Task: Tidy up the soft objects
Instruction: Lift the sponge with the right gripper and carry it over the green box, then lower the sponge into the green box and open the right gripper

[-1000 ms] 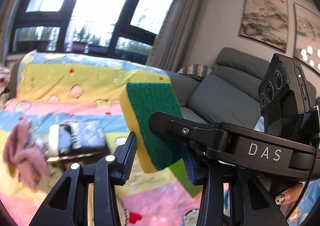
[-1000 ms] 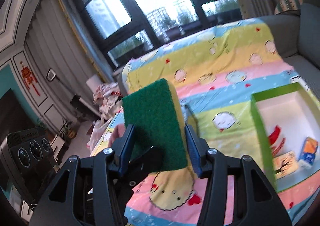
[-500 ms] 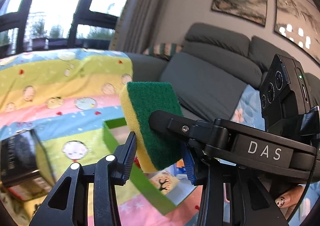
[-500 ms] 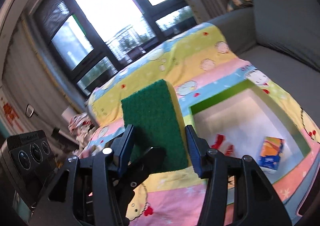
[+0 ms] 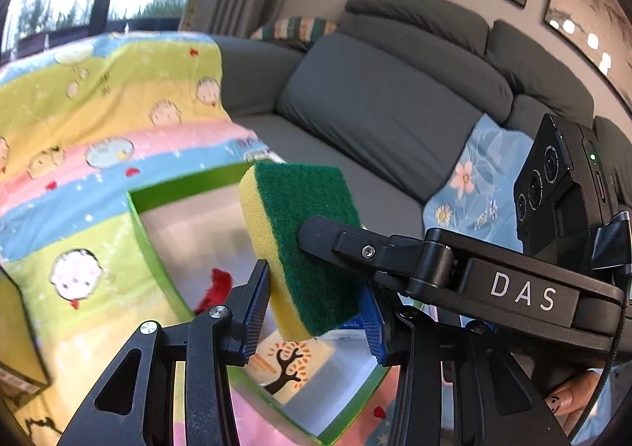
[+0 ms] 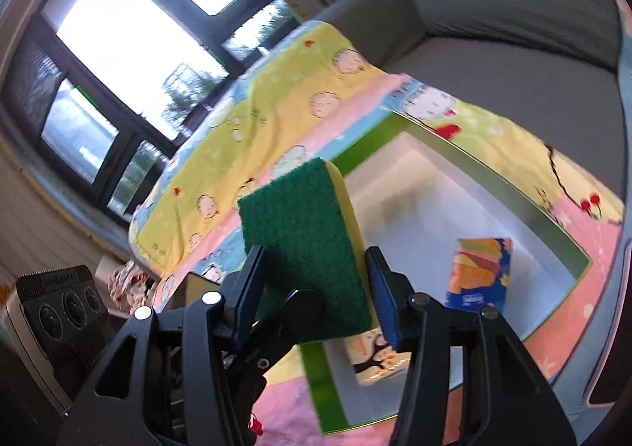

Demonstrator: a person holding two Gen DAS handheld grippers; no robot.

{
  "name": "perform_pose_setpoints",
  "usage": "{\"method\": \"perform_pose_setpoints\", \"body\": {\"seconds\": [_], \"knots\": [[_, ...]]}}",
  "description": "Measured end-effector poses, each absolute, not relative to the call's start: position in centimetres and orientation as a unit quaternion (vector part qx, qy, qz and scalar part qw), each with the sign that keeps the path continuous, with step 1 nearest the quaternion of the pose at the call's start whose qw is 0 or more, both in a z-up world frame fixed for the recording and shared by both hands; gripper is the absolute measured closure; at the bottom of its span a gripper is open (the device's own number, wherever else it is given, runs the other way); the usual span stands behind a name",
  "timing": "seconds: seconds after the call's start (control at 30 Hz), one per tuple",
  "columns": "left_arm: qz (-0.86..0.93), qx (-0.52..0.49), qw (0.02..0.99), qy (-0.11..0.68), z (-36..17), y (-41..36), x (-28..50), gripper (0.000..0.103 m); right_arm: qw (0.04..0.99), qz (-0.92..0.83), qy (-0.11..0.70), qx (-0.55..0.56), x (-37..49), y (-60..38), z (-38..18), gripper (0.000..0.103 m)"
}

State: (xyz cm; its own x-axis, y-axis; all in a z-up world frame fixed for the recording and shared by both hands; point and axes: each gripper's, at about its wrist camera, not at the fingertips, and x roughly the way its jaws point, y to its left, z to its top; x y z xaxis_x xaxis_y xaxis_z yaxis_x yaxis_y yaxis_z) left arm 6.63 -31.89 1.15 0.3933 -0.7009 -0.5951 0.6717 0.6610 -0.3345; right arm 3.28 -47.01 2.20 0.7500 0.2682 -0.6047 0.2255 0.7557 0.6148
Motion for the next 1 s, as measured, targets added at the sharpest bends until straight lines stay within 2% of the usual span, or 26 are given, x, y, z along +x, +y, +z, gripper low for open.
{"method": "perform_pose_setpoints", "body": {"seconds": [0.43,1.0], "knots": [[-0.423,-0.005,0.79,0.444,-1.9,-34.6,8.7,0.06,0.844,-0.045,0.401,0.354,4.1,-48.4,-0.5,0.052],[-0.412,0.032,0.782,0.466,-3.1,-36.5,9.0,0.059,0.838,-0.086,0.416,0.342,4.3,-49.2,-1.4,0.054]]}}
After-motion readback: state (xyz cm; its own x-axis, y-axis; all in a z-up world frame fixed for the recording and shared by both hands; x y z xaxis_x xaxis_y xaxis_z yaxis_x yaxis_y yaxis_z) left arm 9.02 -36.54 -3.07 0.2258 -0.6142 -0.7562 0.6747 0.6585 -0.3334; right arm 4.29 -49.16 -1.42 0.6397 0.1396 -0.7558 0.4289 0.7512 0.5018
